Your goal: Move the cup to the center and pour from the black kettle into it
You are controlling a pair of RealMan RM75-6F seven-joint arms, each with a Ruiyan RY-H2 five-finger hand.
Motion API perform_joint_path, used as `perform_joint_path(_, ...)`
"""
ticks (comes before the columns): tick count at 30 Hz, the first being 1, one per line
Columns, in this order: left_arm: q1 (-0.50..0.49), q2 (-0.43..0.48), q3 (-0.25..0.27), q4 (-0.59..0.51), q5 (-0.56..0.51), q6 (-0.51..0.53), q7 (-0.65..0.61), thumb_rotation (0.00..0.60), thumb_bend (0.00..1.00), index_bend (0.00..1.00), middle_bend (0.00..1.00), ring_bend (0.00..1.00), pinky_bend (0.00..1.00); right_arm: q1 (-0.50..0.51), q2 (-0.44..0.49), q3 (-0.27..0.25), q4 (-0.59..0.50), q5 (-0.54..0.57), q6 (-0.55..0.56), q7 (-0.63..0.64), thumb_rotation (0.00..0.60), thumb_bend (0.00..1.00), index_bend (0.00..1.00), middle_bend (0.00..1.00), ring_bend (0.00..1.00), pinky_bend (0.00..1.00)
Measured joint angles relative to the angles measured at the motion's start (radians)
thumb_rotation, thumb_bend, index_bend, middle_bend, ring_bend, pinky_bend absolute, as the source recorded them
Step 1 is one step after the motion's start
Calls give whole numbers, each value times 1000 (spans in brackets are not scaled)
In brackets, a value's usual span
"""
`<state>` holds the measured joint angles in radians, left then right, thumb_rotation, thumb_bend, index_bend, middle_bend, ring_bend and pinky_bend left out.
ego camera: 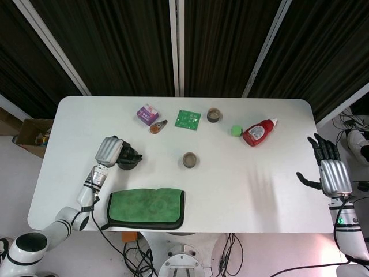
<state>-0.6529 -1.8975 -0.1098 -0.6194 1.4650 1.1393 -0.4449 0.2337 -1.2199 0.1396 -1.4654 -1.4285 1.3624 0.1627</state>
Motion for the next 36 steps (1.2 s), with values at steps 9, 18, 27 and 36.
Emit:
perform_joint_path(9,-1,-6,7,23,15,24,8,214,25,831,851,738,513,0,-1,0,1,0,-1,2,600,190,0,0,0,0)
perform_joint_path(18,-1,-10,11,37,19,26,6,181,26,755,789,655,504,-1,-2,-1,5,1,0,6,600,189,0,0,0,0)
perform_joint_path(27,-5,-9,8,40,20,32,4,177,27,679,749,609,498,-2,-5,-1,10,1,1,11,600,189,0,0,0,0)
perform_joint_path(36,-3,3,9,21,18,28,0,177,26,292,439,356,394,-6,-2,1,11,3,7,15,600,190,0,0,0,0)
